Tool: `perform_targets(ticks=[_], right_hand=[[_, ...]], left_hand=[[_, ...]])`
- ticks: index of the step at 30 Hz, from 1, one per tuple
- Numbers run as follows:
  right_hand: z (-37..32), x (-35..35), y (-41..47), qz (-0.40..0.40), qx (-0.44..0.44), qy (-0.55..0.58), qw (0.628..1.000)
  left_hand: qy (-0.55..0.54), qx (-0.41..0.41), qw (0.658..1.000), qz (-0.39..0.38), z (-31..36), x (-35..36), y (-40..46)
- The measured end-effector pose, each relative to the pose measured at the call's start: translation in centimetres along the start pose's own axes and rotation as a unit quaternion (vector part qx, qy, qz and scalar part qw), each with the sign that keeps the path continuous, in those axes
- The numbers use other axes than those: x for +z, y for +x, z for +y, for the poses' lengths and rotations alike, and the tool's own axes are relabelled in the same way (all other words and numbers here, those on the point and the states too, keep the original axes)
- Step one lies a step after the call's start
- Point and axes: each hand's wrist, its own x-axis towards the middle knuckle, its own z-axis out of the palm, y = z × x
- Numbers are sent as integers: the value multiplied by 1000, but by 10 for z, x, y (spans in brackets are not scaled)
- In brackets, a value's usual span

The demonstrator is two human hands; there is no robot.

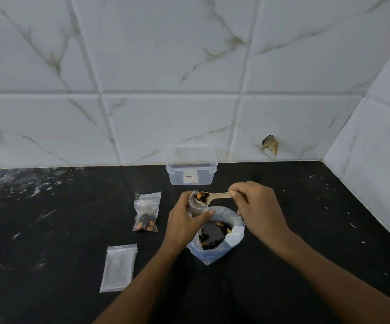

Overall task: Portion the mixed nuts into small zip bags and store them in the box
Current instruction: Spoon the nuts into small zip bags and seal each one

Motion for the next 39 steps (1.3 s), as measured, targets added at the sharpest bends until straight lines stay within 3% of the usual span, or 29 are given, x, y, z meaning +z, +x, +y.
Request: perform_targets(ticks=[5,11,17,22,25,29,34,39], right_hand=[[-2,12,-10,-26,-116,-134,984],[-7,11,-17,-15,-194,-172,966],[8,-5,0,83,-52,-33,995],[51,21,-13,-23,76,-72,994],[66,46,-29,-97,103,-121,982],[66,70,-42,-130,108,-145,975],[54,85,-47,-141,142,-65,978],[48,100,-49,-149,236,39,960]], left_hand=[[-7,1,1000,12,-3,2,-1],[-12,6,1000,9,-3,3,-2],[-35,-6,999,17,-13,-6,-6],[-60,-24,998,9,-28,-12,-11],[-68,-42,997,-10,-37,-11,-13],[-80,-54,995,-26,-41,-8,-15],[-76,-48,996,-26,-38,-5,-16],[-60,-42,997,-32,-38,-5,-16]])
